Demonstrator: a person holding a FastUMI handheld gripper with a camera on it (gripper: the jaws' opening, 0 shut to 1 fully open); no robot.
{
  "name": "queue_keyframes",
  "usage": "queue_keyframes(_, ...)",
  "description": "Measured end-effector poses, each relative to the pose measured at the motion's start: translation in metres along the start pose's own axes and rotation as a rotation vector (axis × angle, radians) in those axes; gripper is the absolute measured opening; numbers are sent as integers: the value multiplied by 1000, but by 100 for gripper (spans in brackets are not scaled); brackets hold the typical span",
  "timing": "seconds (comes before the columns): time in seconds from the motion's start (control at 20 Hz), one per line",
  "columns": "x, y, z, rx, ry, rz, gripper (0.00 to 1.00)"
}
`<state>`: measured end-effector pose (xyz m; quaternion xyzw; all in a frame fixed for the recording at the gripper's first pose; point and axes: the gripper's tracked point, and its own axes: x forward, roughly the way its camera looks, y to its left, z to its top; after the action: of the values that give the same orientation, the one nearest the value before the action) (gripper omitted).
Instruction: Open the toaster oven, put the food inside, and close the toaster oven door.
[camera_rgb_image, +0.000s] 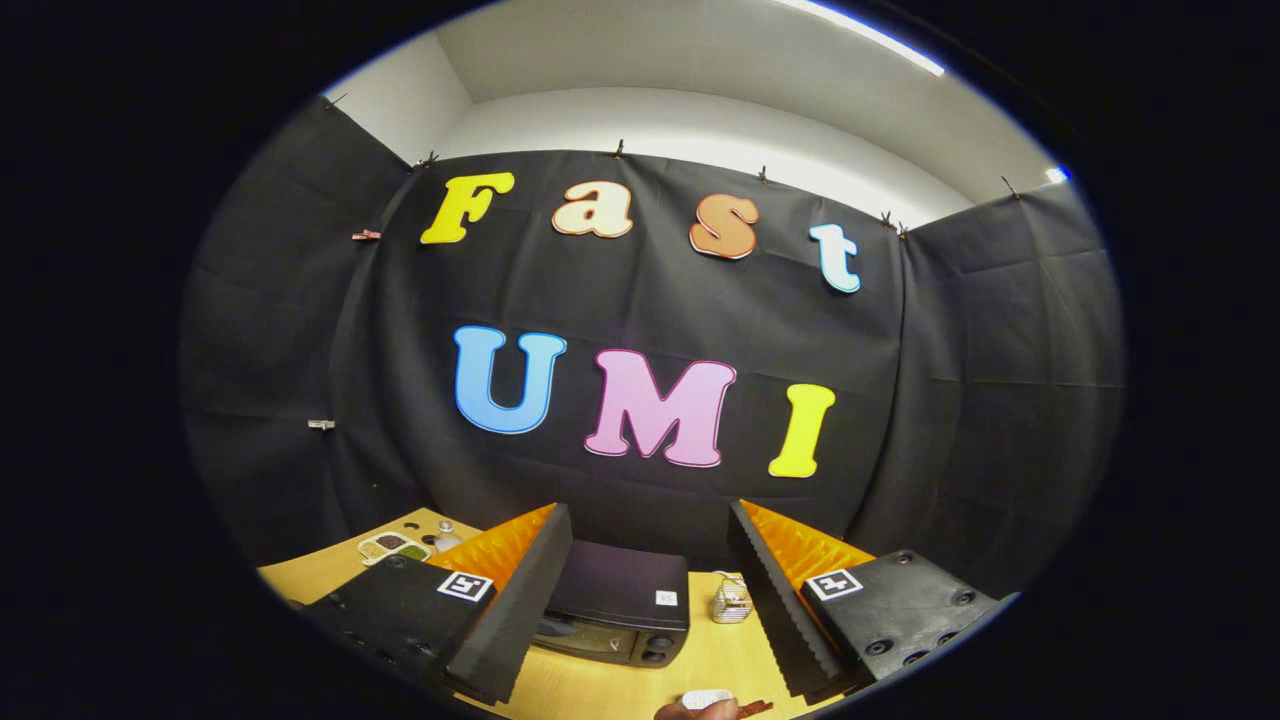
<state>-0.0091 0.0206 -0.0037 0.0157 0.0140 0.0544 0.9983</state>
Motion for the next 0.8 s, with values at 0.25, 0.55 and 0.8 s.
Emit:
queue_keyframes(0.25,1,10,-14,24,35,28,97)
queue_keyframes(0.55,15,26,-63,73,109,42,97)
queue_keyframes(0.8,31,34,-135,75,229,24,97)
